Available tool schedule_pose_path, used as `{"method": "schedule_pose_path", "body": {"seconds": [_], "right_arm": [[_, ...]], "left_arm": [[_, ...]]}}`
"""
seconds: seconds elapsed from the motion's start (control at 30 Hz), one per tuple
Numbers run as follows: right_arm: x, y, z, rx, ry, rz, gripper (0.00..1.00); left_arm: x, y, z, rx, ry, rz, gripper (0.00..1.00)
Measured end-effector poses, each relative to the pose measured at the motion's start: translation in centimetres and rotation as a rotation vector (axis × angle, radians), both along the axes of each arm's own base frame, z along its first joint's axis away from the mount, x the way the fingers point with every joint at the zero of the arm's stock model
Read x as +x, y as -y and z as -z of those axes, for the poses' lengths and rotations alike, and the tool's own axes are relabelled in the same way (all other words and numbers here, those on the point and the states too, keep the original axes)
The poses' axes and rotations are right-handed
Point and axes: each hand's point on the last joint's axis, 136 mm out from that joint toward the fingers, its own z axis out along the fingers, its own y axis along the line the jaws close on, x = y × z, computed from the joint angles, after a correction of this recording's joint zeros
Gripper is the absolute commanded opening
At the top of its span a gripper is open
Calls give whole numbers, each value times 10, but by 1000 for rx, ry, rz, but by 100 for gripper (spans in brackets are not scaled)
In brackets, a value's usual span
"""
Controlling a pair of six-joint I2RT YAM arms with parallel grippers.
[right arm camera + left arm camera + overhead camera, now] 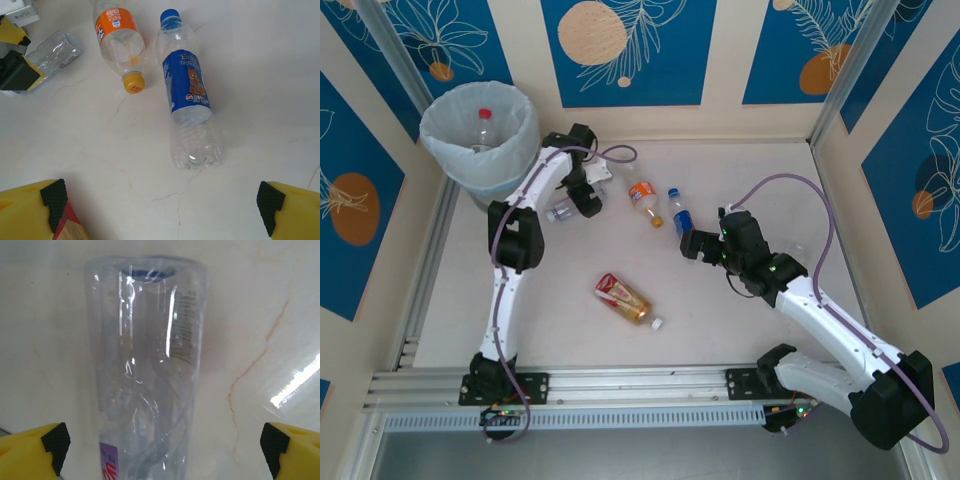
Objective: Put the plastic bottles in the bin
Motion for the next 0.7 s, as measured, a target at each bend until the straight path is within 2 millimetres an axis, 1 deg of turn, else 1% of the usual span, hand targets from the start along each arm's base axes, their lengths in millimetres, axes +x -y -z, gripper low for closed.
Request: {"method": "schedule_pose_path", "body": {"seconds": [0.1, 0.13, 0.23, 0.33, 0.5, 0.57, 0.7], "right_arm": [[0, 0, 0, 0, 0, 1, 100], [0, 0, 0, 0, -1, 1, 100], [0, 1, 1, -1, -4, 2, 100], [0, 1, 1, 2, -5, 5, 100], [0, 1, 1, 3, -5, 8, 100], [0, 2, 1, 4, -5, 10, 100], [0, 2, 1, 3, -6, 11, 100]], "left_arm": [[12, -3, 6, -28, 4, -15, 95], [13, -5, 9, -33, -2, -20, 93], [11, -10, 16, -45, -28, -26, 88], [9, -7, 17, -61, -40, -22, 81], [8, -6, 20, -66, -46, -19, 75], [8, -6, 24, -63, -54, -19, 73], [5, -9, 41, -33, -74, -11, 65]]}}
